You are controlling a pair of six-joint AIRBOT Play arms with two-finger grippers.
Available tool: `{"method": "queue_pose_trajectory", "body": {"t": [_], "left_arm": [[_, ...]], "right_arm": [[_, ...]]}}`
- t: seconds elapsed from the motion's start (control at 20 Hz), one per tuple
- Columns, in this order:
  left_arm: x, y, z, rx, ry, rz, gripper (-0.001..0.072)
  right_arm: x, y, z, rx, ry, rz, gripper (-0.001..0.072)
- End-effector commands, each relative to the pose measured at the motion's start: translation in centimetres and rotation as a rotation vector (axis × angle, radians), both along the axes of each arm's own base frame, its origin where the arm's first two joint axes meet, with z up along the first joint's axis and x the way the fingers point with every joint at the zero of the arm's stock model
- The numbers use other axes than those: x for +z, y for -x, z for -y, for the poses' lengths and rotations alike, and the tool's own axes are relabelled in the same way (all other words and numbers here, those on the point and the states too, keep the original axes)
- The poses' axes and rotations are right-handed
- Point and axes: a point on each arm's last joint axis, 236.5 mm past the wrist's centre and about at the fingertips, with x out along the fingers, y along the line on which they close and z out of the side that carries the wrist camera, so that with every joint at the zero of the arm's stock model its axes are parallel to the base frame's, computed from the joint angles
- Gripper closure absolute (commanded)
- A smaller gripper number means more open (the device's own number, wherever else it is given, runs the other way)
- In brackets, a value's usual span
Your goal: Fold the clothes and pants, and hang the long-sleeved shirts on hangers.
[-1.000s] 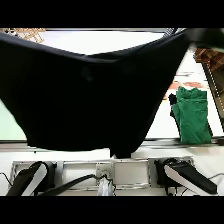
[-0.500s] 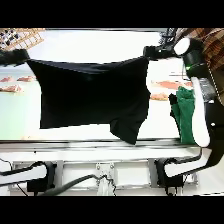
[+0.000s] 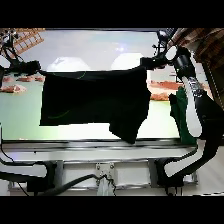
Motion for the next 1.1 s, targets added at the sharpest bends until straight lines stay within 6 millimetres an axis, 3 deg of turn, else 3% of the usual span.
{"method": "queue_pose_trajectory", "body": {"t": [0.0, 0.25, 0.4, 0.55, 0.6, 0.65, 0.7, 0.75, 0.8, 0.9, 1.05], "left_arm": [[-1.8, 2.5, -0.3, -0.01, 0.02, -0.121, 0.0709], [-4.9, 6.1, 1.1, -0.053, 0.039, -0.28, 0.0709], [-7.3, 8.2, 0.6, -0.057, 0.013, -0.357, 0.0709], [-8.4, 8.9, 0.5, -0.054, 0.005, -0.376, 0.0707], [-8.5, 8.8, 0.7, -0.055, 0.013, -0.374, 0.0706], [-8.4, 8.7, 0.9, -0.052, 0.028, -0.371, 0.0698], [-8.3, 8.7, 1.2, -0.049, 0.043, -0.369, 0.0603], [-8.2, 8.8, 1.2, -0.043, 0.047, -0.373, 0.046], [-7.8, 9.1, 1.0, -0.041, 0.046, -0.377, 0.0413], [-5.9, 9.6, 0.4, 0.0, 0.057, -0.359, 0.0414], [-1.9, 10.3, 0.4, 0.084, 0.079, -0.284, 0.042]], "right_arm": [[-2.9, 4.1, 0.8, 0.011, 0.041, -0.189, 0.0689], [-5.7, 6.5, 0.9, 0.016, 0.042, -0.282, 0.0689], [-6.8, 7.4, 1.0, 0.017, 0.048, -0.314, 0.0689], [-7.9, 8.1, 1.1, 0.017, 0.05, -0.337, 0.0687], [-8.0, 8.2, 0.9, 0.017, 0.044, -0.341, 0.0604], [-8.0, 8.5, 0.9, 0.02, 0.045, -0.352, 0.0362], [-7.9, 8.8, 1.0, 0.026, 0.049, -0.363, 0.021], [-7.6, 9.3, 1.3, 0.031, 0.063, -0.374, 0.0206], [-7.1, 9.9, 1.9, 0.036, 0.091, -0.385, 0.0217], [-6.0, 11.3, 4.5, 0.001, 0.185, -0.384, 0.0286], [-6.1, 15.5, 7.0, -0.137, 0.175, -0.402, 0.0292]]}}
